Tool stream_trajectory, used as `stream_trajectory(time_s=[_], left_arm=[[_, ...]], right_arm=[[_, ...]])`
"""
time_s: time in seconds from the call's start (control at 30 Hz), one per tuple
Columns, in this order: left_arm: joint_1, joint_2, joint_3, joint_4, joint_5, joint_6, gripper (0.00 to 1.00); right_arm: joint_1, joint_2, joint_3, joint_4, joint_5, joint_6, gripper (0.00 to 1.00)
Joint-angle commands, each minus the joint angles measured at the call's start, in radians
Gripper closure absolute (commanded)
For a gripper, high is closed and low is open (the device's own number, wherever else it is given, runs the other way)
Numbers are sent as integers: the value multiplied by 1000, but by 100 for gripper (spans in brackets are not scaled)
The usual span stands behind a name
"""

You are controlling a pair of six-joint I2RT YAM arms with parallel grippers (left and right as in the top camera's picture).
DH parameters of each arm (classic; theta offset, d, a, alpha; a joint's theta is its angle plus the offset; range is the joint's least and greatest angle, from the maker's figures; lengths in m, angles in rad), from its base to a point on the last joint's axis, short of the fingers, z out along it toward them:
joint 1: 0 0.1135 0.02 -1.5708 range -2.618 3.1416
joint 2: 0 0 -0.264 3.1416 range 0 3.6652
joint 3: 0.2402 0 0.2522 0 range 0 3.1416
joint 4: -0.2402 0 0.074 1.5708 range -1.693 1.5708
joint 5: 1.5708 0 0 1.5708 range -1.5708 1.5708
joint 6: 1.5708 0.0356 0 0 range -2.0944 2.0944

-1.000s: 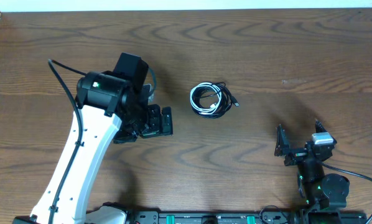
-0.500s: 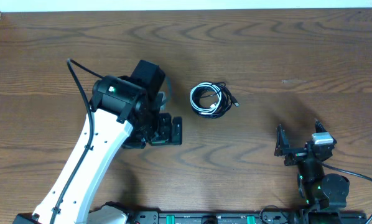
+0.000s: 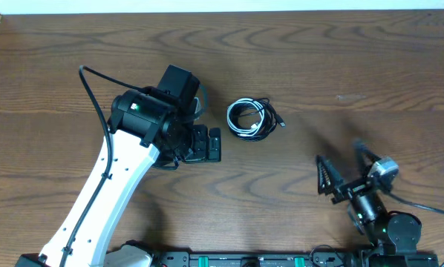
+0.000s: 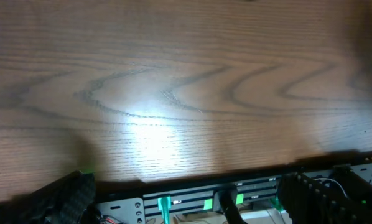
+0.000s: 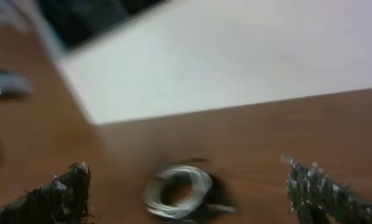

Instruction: Untangle cables

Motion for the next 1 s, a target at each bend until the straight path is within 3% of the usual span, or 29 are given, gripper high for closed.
stream_trajectory(time_s=[0.0,0.13,0.23,0.3,0.43,0.63,0.73,0.97], left_arm=[[-4,0,-3,-4,-30,-5,1],[-4,0,-3,-4,-38,-5,0],[-4,0,-3,-4,-57,-5,1],[-4,0,-3,-4,-64,-5,1],[-4,0,-3,-3,-64,-5,1],[-3,0,-3,19,-64,-18,1],[29,0,-3,18,-64,-68,1],[235,0,-3,-14,-64,-118,1]], right_arm=[[-8,-6,0,119,-164,274,1],[-8,-6,22,417,-193,268,1],[-12,-2,135,401,-151,157,1],[-12,11,241,278,-150,42,1],[-13,117,558,-170,-87,-217,1],[-13,435,991,-799,-8,-428,1],[-13,600,1147,-1018,-11,-452,1],[-12,777,1213,-1118,-290,-401,1]])
